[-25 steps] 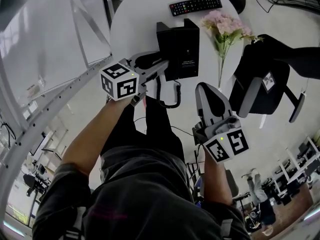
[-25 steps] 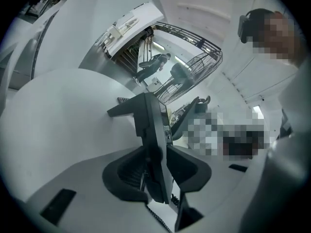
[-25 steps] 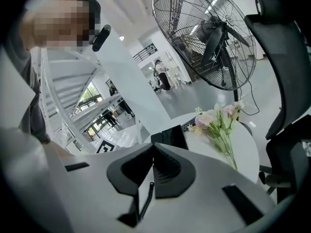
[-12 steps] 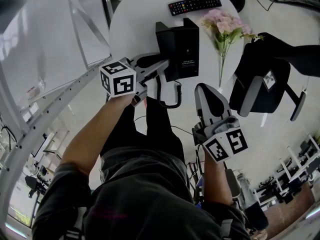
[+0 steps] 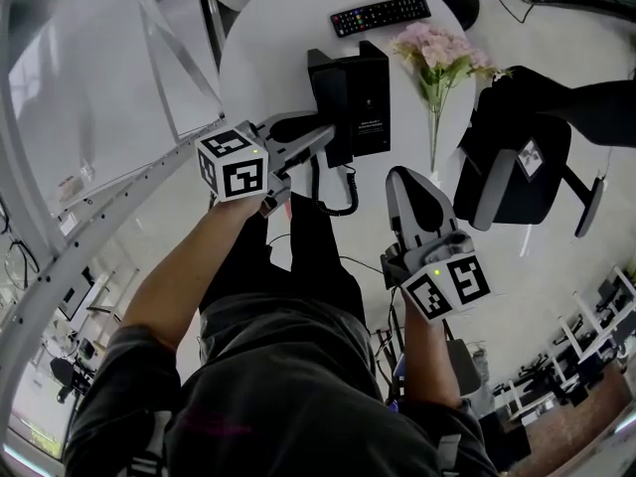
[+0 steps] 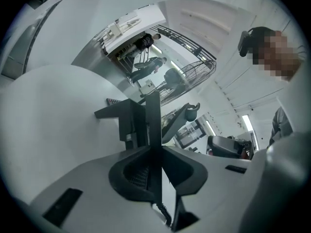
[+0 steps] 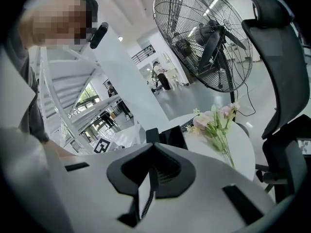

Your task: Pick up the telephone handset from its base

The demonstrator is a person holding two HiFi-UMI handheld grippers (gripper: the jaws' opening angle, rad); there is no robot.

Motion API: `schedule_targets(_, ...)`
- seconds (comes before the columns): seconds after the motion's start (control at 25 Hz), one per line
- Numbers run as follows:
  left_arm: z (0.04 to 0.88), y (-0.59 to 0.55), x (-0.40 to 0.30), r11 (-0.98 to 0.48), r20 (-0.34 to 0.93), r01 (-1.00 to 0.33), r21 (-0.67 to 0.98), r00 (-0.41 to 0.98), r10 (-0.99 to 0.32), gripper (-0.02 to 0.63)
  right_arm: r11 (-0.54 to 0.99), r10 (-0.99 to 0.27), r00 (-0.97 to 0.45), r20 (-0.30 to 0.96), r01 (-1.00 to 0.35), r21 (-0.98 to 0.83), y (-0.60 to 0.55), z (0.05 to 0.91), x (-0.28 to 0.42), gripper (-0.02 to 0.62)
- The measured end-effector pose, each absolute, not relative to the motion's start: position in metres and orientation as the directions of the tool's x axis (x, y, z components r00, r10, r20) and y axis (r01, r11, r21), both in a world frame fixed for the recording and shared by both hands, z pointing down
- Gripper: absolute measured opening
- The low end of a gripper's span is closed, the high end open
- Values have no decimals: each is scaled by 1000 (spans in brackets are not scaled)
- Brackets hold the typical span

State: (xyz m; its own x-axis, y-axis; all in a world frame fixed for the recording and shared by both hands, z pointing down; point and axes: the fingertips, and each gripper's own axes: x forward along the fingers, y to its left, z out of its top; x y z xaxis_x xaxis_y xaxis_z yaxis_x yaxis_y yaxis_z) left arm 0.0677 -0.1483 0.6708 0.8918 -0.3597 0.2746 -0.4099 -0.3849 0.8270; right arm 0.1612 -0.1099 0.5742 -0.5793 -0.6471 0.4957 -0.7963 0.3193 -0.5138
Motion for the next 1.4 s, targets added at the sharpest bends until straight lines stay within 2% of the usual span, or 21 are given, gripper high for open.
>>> schedule_targets(0.48,533,-156,52,-578,183,-382,721,910,-373,77,357,-734,-538,415,-825,-438,-115,504,157,20)
schedule_targets(0.88,418,-144,28,-730,118,-381,568,915,-386,77,402,-797,-504,333,-854,-330,-113,431,146,20)
schedule_targets(1.4,311,-120,0,-842,40,-374,389,920,-391,77,417,-855,-468,225,-877,-240,-104,351,118,20)
